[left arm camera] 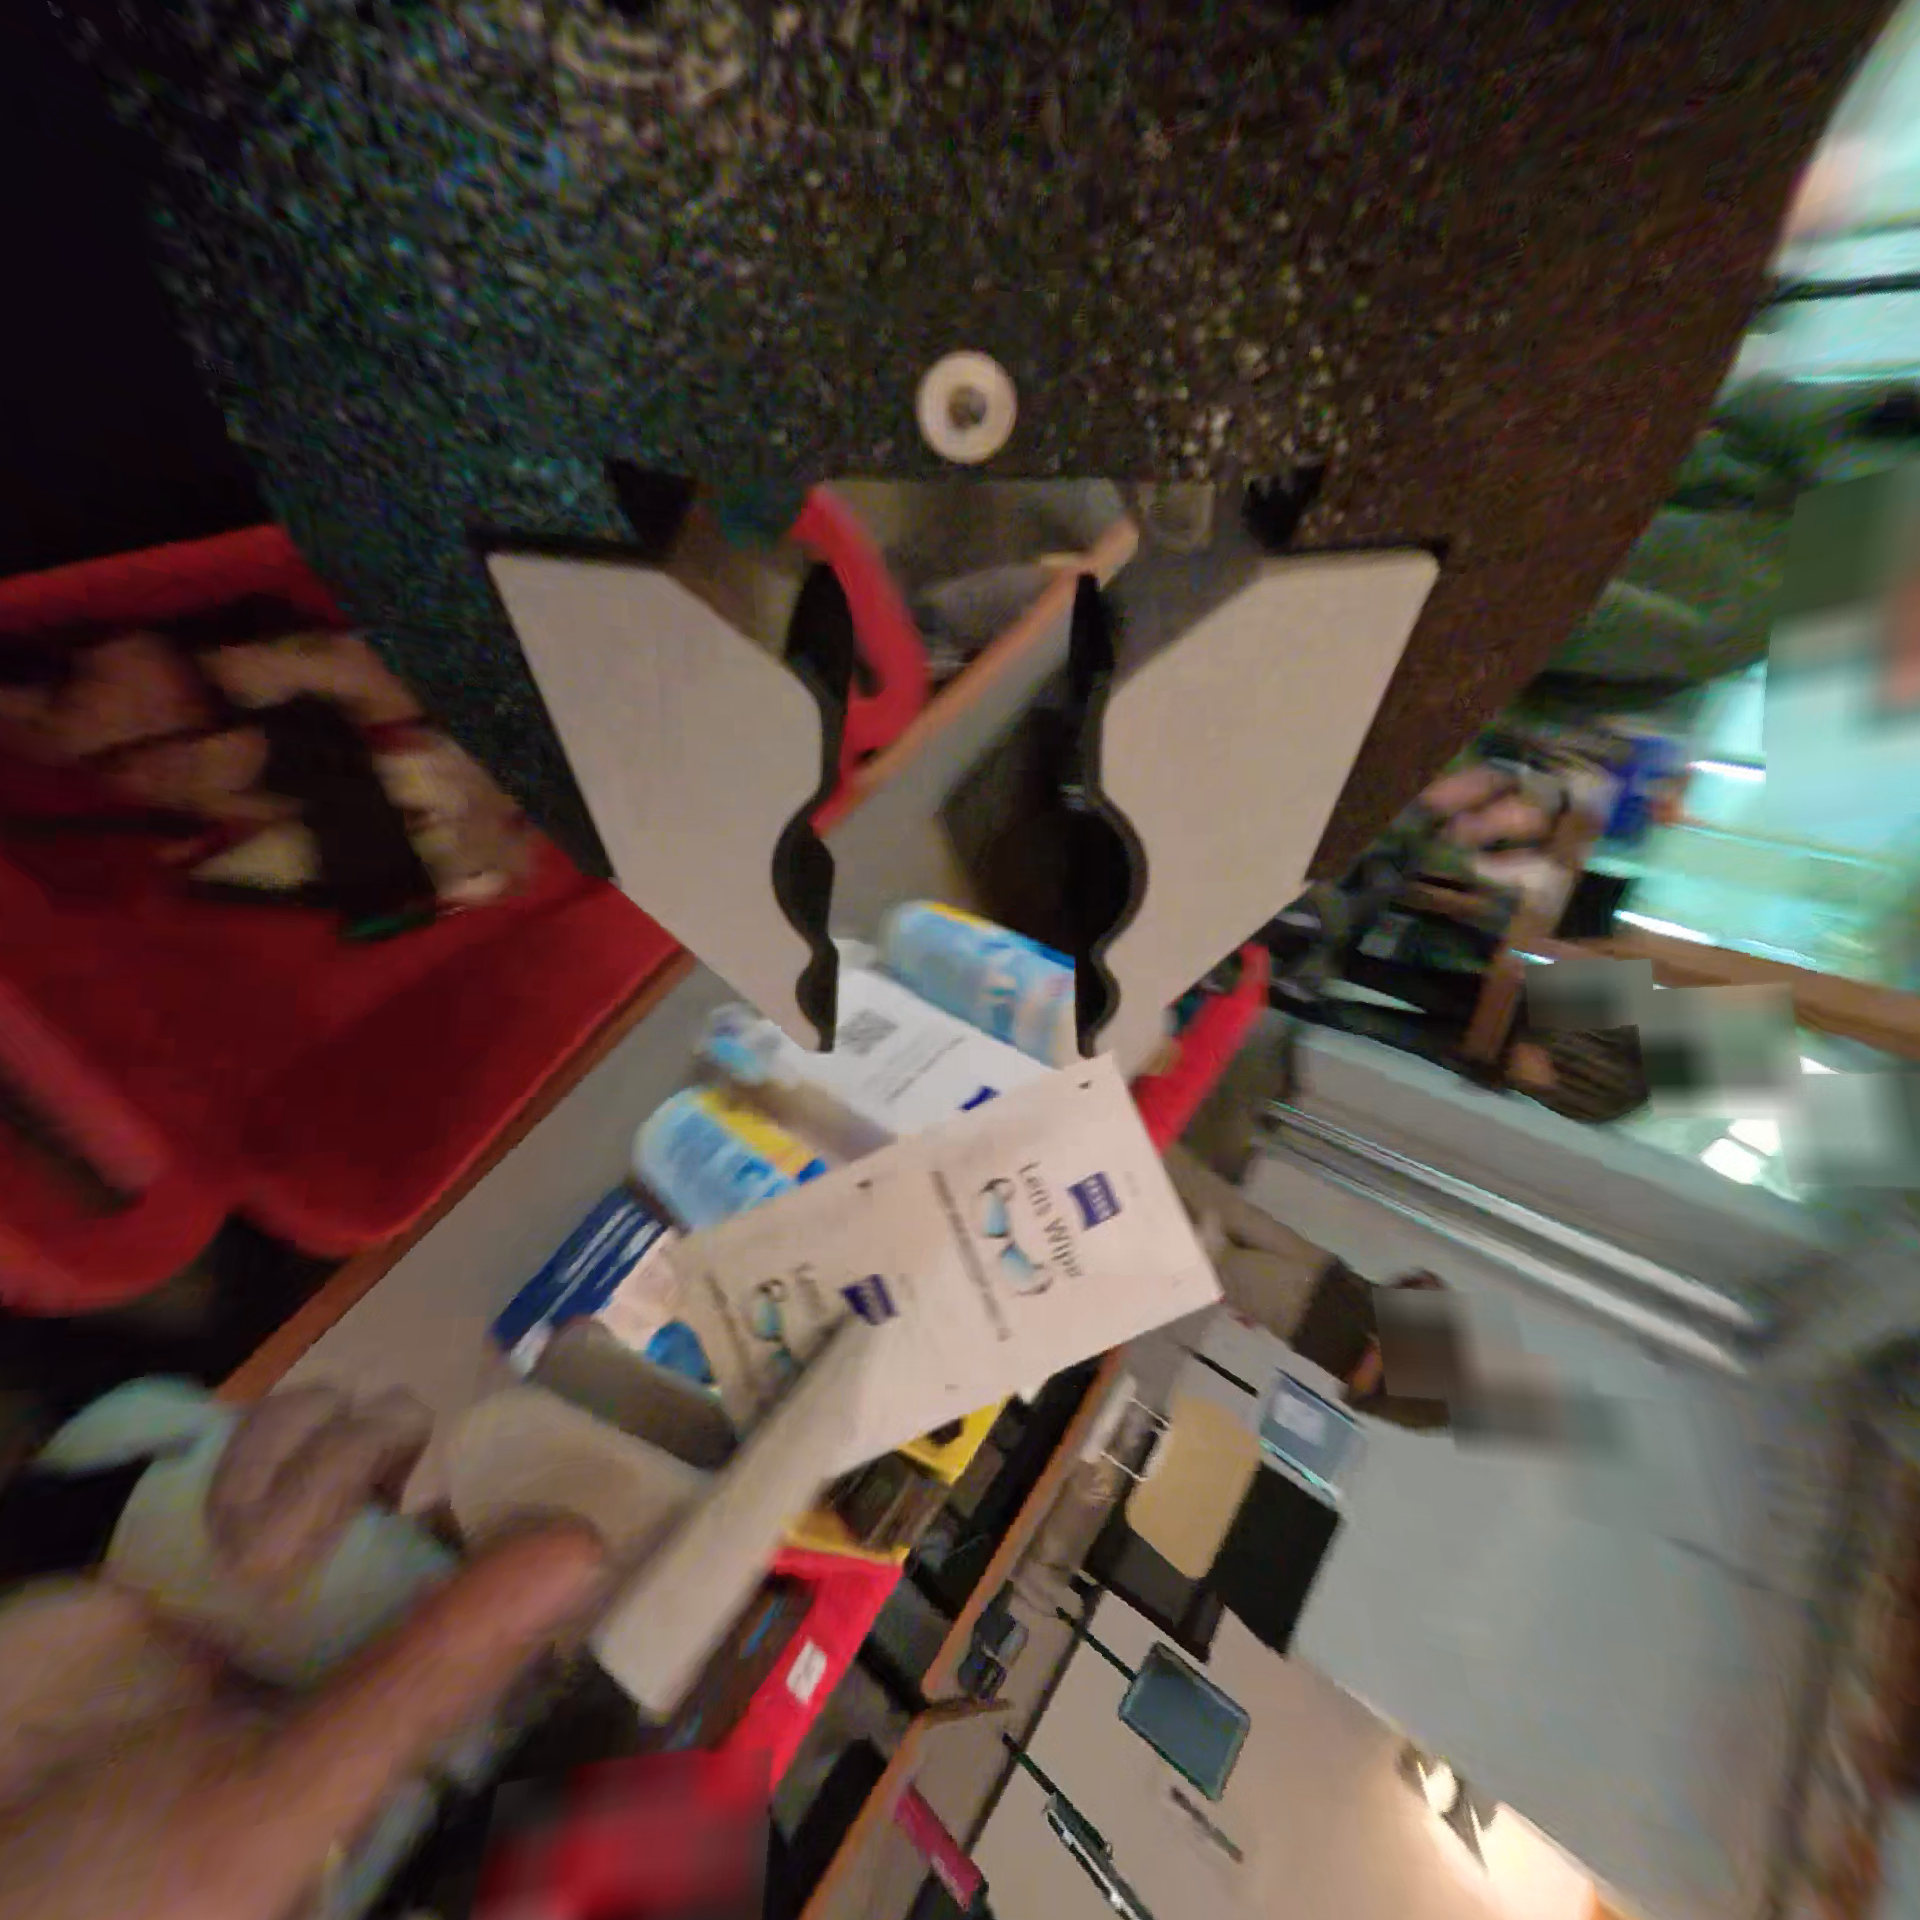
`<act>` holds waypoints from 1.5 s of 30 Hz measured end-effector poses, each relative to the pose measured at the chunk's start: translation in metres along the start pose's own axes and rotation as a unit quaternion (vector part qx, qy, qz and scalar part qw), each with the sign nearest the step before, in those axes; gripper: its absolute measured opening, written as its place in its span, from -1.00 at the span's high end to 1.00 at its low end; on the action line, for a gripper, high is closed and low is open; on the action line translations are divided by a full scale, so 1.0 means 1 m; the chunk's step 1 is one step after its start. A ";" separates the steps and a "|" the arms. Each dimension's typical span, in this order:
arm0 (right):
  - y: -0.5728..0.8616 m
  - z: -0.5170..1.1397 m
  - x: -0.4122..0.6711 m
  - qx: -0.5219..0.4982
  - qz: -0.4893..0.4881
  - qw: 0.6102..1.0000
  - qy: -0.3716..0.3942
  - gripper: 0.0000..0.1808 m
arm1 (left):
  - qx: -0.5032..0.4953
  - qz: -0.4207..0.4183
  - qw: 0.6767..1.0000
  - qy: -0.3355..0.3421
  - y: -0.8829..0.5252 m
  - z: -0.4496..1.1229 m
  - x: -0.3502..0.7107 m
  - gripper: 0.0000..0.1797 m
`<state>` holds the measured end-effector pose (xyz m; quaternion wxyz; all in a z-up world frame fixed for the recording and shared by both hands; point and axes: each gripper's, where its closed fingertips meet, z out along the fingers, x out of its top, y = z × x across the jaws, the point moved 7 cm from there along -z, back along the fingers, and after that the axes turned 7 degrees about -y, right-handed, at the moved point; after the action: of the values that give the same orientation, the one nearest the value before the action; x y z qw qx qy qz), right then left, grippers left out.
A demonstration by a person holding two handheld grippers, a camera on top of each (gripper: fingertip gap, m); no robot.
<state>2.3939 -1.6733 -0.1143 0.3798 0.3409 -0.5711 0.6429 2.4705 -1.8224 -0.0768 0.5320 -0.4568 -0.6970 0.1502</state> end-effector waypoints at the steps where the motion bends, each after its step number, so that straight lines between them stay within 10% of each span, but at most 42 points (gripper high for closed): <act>1: -0.009 0.000 -0.001 -0.013 -0.052 0.998 -0.017 0.99 | -0.030 -0.060 0.998 0.008 -0.003 -0.006 -0.001 0.50; 6: -0.059 0.012 -0.012 -0.016 -0.219 0.972 -0.079 0.99 | -0.118 -0.253 0.956 0.086 -0.021 -0.055 -0.014 0.40; 11: -0.139 0.053 -0.032 0.027 -0.350 0.927 -0.135 0.99 | -0.230 -0.236 0.934 0.136 -0.002 -0.130 -0.040 0.48; 25: -0.257 0.232 -0.087 0.132 -0.391 0.894 -0.175 0.87 | -0.120 -0.252 0.948 0.156 -0.011 -0.319 -0.149 1.00; 30: -0.243 0.288 -0.092 0.061 -0.421 0.881 -0.206 0.44 | -0.036 -0.301 0.942 0.143 -0.046 -0.342 -0.208 1.00; 45: -0.112 0.432 -0.053 -0.187 -0.413 0.874 -0.175 0.17 | -0.124 -0.317 0.930 0.138 -0.199 -0.215 -0.377 1.00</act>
<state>2.5191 -2.1012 -0.0576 0.5616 0.5751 -0.5450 0.2384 2.5706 -2.2893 -0.0828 0.5819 -0.2907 -0.7381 -0.1789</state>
